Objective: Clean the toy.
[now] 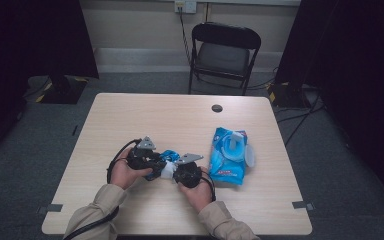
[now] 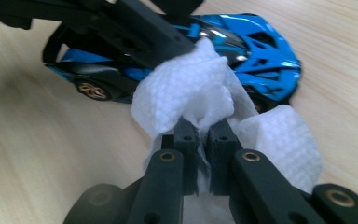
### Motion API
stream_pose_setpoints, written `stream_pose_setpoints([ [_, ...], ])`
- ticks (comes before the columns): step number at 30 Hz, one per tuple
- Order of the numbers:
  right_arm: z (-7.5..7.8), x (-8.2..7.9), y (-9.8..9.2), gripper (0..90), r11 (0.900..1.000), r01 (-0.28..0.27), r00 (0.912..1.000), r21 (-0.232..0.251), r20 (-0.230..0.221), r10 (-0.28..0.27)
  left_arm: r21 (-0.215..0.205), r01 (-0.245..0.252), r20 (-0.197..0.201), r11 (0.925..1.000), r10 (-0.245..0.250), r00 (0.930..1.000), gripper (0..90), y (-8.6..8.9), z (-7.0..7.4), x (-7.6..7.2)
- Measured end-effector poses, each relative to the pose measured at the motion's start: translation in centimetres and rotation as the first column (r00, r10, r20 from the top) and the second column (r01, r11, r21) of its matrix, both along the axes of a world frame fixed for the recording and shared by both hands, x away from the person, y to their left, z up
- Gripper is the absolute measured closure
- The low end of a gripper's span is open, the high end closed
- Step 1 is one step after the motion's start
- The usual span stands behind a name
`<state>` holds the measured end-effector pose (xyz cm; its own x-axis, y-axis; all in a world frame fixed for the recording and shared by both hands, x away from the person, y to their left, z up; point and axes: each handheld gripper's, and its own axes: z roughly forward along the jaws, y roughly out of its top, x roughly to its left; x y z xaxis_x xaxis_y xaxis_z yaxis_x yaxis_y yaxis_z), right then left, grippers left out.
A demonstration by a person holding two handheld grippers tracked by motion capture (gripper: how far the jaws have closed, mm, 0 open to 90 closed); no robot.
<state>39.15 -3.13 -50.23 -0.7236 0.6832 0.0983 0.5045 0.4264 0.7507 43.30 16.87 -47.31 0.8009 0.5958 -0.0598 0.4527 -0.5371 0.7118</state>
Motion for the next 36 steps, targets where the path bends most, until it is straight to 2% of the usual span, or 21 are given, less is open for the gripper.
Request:
stream_pose_setpoints([
  [18, 0.0, -1.9, 3.5, 85.4, 0.993, -0.115, 0.993, 0.022, -0.024, 0.116, 0.012, -0.008, 0.005, 0.9999, 0.008, 1.0, 50.6, -0.2, 0.1, -0.2],
  [23, 0.0, -2.1, 3.9, 85.4, 0.992, -0.122, 0.9921, 0.026, -0.025, 0.123, 0.014, -0.007, 0.004, 0.9999, 0.007, 1.0, 50.6, 0.0, 0.1, -0.2],
  [30, -0.2, -2.9, 5.0, 85.4, 0.983, -0.176, 0.9836, 0.051, -0.033, 0.178, 0.011, -0.008, 0.005, 0.9999, 0.008, 1.0, 50.6, 0.0, 0.1, -0.2],
  [33, -0.1, -3.0, 4.5, 85.4, 0.984, -0.171, 0.9843, 0.059, -0.035, 0.173, 0.007, -0.008, 0.011, 0.9999, 0.008, 0.9999, 50.6, 0.0, 0.0, -0.3],
  [36, 0.3, -2.9, 3.1, 85.5, 0.986, -0.149, 0.9878, 0.068, -0.035, 0.152, 0.011, -0.008, 0.013, 0.9999, 0.008, 0.9999, 50.6, 0.0, 0.0, -0.3],
])
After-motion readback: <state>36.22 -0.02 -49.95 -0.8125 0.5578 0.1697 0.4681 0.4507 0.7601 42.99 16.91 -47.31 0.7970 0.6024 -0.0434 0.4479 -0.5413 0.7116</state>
